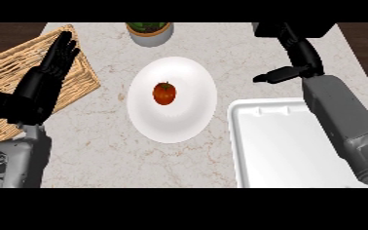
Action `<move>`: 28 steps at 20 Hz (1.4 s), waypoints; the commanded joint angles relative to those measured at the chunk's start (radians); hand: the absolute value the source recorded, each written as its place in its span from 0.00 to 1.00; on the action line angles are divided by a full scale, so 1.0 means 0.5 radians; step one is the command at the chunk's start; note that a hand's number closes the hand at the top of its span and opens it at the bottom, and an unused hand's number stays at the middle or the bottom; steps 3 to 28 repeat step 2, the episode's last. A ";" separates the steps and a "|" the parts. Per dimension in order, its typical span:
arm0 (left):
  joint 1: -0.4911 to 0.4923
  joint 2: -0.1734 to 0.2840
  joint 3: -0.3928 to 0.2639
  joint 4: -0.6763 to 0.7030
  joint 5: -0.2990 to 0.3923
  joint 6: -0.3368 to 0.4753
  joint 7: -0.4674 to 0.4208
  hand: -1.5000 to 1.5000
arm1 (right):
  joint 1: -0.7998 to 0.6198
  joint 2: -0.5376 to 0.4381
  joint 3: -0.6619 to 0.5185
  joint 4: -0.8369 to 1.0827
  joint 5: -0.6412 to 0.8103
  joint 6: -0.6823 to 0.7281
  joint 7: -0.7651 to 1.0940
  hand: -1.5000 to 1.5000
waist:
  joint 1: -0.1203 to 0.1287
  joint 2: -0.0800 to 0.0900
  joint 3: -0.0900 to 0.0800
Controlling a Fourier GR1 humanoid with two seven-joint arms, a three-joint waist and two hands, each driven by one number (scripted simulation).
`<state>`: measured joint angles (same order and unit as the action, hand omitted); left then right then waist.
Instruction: Pick the tomato from the tray and place it in the plate
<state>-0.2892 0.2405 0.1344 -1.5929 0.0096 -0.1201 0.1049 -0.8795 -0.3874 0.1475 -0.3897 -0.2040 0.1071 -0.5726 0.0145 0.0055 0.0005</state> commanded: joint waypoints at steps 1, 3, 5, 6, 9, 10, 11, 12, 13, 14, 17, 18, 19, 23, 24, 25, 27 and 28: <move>-0.035 -0.047 -0.019 0.080 -0.039 0.036 -0.038 0.50 | 0.018 -0.044 -0.034 0.071 0.094 0.012 -0.137 0.00 | -0.004 0.000 0.000; -0.068 0.059 0.067 0.094 0.044 -0.056 0.014 0.50 | 0.029 -0.120 -0.044 0.073 0.098 0.019 -0.177 0.00 | -0.003 0.000 0.000; -0.068 0.059 0.067 0.094 0.044 -0.056 0.014 0.50 | 0.029 -0.120 -0.044 0.073 0.098 0.019 -0.177 0.00 | -0.003 0.000 0.000; -0.068 0.059 0.067 0.094 0.044 -0.056 0.014 0.50 | 0.029 -0.120 -0.044 0.073 0.098 0.019 -0.177 0.00 | -0.003 0.000 0.000; -0.068 0.059 0.067 0.094 0.044 -0.056 0.014 0.50 | 0.029 -0.120 -0.044 0.073 0.098 0.019 -0.177 0.00 | -0.003 0.000 0.000; -0.068 0.059 0.067 0.094 0.044 -0.056 0.014 0.50 | 0.029 -0.120 -0.044 0.073 0.098 0.019 -0.177 0.00 | -0.003 0.000 0.000; -0.068 0.059 0.067 0.094 0.044 -0.056 0.014 0.50 | 0.029 -0.120 -0.044 0.073 0.098 0.019 -0.177 0.00 | -0.003 0.000 0.000; -0.068 0.059 0.067 0.094 0.044 -0.056 0.014 0.50 | 0.029 -0.120 -0.044 0.073 0.098 0.019 -0.177 0.00 | -0.003 0.000 0.000; -0.068 0.059 0.067 0.094 0.044 -0.056 0.014 0.50 | 0.029 -0.120 -0.044 0.073 0.098 0.019 -0.177 0.00 | -0.003 0.000 0.000; -0.068 0.059 0.067 0.094 0.044 -0.056 0.014 0.50 | 0.029 -0.120 -0.044 0.073 0.098 0.019 -0.177 0.00 | -0.003 0.000 0.000; -0.068 0.059 0.067 0.094 0.044 -0.056 0.014 0.50 | 0.029 -0.120 -0.044 0.073 0.098 0.019 -0.177 0.00 | -0.003 0.000 0.000; -0.068 0.059 0.067 0.094 0.044 -0.056 0.014 0.50 | 0.029 -0.120 -0.044 0.073 0.098 0.019 -0.177 0.00 | -0.003 0.000 0.000; -0.068 0.059 0.067 0.094 0.044 -0.056 0.014 0.50 | 0.029 -0.120 -0.044 0.073 0.098 0.019 -0.177 0.00 | -0.003 0.000 0.000; -0.068 0.059 0.067 0.094 0.044 -0.056 0.014 0.50 | 0.029 -0.120 -0.044 0.073 0.098 0.019 -0.177 0.00 | -0.003 0.000 0.000; -0.068 0.059 0.067 0.094 0.044 -0.056 0.014 0.50 | 0.029 -0.120 -0.044 0.073 0.098 0.019 -0.177 0.00 | -0.003 0.000 0.000; -0.068 0.059 0.067 0.094 0.044 -0.056 0.014 0.50 | 0.029 -0.120 -0.044 0.073 0.098 0.019 -0.177 0.00 | -0.003 0.000 0.000; -0.068 0.059 0.067 0.094 0.044 -0.056 0.014 0.50 | 0.029 -0.120 -0.044 0.073 0.098 0.019 -0.177 0.00 | -0.003 0.000 0.000; -0.068 0.059 0.067 0.094 0.044 -0.056 0.014 0.50 | 0.029 -0.120 -0.044 0.073 0.098 0.019 -0.177 0.00 | -0.003 0.000 0.000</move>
